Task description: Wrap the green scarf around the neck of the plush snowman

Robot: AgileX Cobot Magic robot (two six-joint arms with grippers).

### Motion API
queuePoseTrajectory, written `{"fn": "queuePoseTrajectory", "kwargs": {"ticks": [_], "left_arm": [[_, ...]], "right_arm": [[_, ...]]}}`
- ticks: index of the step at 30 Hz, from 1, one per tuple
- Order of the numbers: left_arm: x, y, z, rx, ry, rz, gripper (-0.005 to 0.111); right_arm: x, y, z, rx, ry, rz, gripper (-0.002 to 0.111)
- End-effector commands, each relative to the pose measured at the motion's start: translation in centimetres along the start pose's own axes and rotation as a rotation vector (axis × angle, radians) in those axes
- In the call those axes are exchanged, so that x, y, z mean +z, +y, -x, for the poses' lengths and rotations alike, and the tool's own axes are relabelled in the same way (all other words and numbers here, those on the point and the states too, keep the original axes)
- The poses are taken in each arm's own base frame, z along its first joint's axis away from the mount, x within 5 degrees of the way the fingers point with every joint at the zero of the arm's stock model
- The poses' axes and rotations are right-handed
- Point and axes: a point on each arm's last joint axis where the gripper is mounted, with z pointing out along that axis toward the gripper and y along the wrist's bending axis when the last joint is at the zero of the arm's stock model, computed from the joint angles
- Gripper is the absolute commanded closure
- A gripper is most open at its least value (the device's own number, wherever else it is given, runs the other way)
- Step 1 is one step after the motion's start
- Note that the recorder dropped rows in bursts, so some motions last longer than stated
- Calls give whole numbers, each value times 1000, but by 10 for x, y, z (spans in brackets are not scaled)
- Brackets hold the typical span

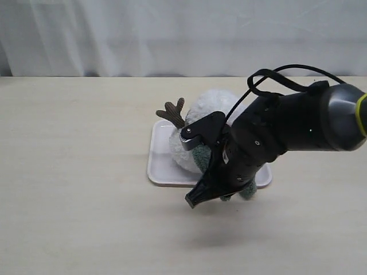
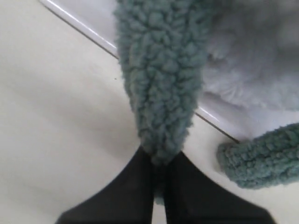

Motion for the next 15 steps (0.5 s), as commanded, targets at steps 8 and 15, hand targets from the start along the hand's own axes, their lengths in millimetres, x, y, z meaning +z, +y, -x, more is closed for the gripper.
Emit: {"fn": "queuePoseTrajectory", "kwargs": {"ticks": [8, 15], "left_arm": [[0, 0, 1, -2, -13, -5, 107], [0, 0, 1, -2, -13, -5, 107]], "right_arm": [[22, -7, -6, -5, 82, -87, 104], [22, -8, -6, -16, 79, -94, 104]]}}
